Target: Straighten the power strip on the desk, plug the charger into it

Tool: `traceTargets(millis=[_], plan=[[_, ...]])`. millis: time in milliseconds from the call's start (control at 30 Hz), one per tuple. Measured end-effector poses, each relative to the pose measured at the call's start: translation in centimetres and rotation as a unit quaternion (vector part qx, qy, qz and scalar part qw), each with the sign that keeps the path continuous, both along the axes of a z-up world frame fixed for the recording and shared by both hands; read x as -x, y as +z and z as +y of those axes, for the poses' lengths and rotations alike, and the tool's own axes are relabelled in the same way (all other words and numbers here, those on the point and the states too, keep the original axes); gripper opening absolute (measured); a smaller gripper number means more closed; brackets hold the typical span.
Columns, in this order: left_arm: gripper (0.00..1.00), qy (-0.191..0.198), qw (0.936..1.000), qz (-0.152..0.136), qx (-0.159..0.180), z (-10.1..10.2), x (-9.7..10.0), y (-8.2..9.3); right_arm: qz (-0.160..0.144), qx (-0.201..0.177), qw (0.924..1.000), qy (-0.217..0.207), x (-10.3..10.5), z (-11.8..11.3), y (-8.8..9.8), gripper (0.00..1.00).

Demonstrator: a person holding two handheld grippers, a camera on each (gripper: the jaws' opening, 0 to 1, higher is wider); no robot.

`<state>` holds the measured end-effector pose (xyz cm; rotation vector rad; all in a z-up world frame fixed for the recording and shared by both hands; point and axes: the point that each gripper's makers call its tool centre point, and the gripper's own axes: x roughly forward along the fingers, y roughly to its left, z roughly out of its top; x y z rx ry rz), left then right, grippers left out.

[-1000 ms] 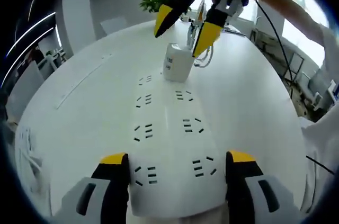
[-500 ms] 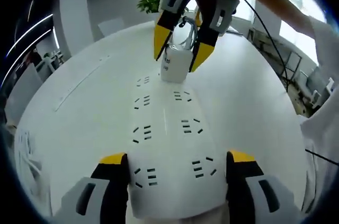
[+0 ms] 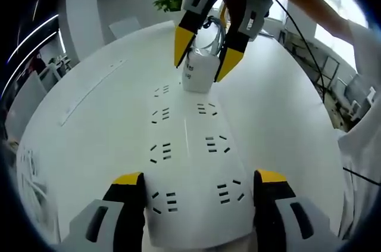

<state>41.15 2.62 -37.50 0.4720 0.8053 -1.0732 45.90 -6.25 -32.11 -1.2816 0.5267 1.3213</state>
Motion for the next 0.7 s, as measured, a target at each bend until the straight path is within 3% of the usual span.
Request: traceTargets(millis=[167, 700], plan=[[0.74, -0.014, 0.9999, 0.0, 0.0, -0.3, 0.0, 0.0, 0.01, -0.012, 0.9996, -0.024, 0.3, -0.3, 0.0, 0.28], [0.74, -0.056, 0.9984, -0.001, 0.003, -1.0, 0.4, 0.0, 0.004, -0.001, 0.9951, -0.099, 1.9, -1.3, 0.0, 0.28]])
